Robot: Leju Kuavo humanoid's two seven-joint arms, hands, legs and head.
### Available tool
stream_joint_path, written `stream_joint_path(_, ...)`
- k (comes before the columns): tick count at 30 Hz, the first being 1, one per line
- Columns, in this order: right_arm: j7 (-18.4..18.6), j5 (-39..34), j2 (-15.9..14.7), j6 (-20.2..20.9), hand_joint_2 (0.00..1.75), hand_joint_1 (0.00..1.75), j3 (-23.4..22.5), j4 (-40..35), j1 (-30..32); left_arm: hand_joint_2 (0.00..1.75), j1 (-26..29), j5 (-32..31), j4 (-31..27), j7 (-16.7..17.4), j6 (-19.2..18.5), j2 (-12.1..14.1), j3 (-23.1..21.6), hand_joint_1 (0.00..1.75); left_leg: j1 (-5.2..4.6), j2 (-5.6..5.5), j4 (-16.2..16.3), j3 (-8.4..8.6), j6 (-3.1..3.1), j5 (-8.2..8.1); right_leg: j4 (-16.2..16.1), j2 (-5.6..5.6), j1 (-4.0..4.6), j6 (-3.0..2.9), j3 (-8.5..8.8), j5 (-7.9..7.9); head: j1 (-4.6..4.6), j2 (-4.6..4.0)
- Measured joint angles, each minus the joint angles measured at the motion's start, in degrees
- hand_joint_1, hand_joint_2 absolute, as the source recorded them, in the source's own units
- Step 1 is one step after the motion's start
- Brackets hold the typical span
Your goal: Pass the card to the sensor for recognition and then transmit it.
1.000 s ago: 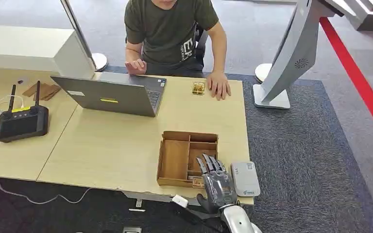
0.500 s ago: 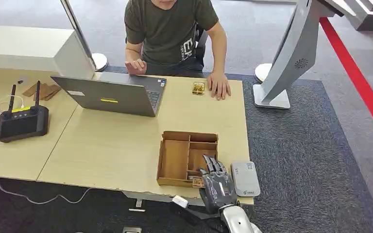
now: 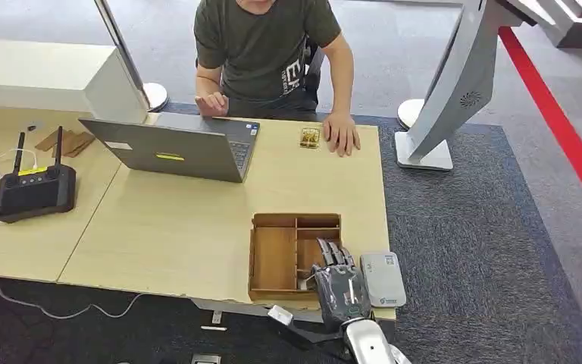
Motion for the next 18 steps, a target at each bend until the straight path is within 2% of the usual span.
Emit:
stream_joint_path(4,0.00,0.57,0.09,-0.02,1.75,1.57,-0.02,-0.48,-0.45,1.75,0.01,-0.07,0.00,0.00,0.00,0.00,0.02,0.00,0.00,0.00,0.00,0.01,0.00,0.00,0.00,0.00,0.00,0.00,0.00,0.00,0.00,0.00)
stream_joint_path(5,0.00,1.00,0.09,-0.13,1.75,1.62,-0.02,-0.61,-0.53,1.75,0.02,-0.15,0.00,-0.06,0.02,0.00,0.04,0.00,0.00,0.00,0.00,0.01,0.00,0.00,0.00,0.00,0.00,0.00,0.00,0.00,0.00,0.00)
stream_joint_path(9,0.00,2.40,0.04,-0.39,1.75,1.59,-0.64,-2.69,-1.10,1.75,0.05,-0.33,0.02,-0.11,0.02,-0.02,0.07,0.00,0.00,0.00,0.01,0.01,0.00,0.01,0.00,0.00,0.00,0.00,0.00,0.00,0.00,0.00)
stream_joint_path(18,-0.28,3.54,-0.72,0.68,1.75,1.61,-3.70,-13.12,-2.17,1.75,0.20,-0.57,0.13,-0.11,0.02,-0.02,0.50,0.00,0.00,0.01,0.01,0.02,-0.01,0.00,0.00,0.01,0.00,0.00,0.00,0.00,-0.02,0.00)
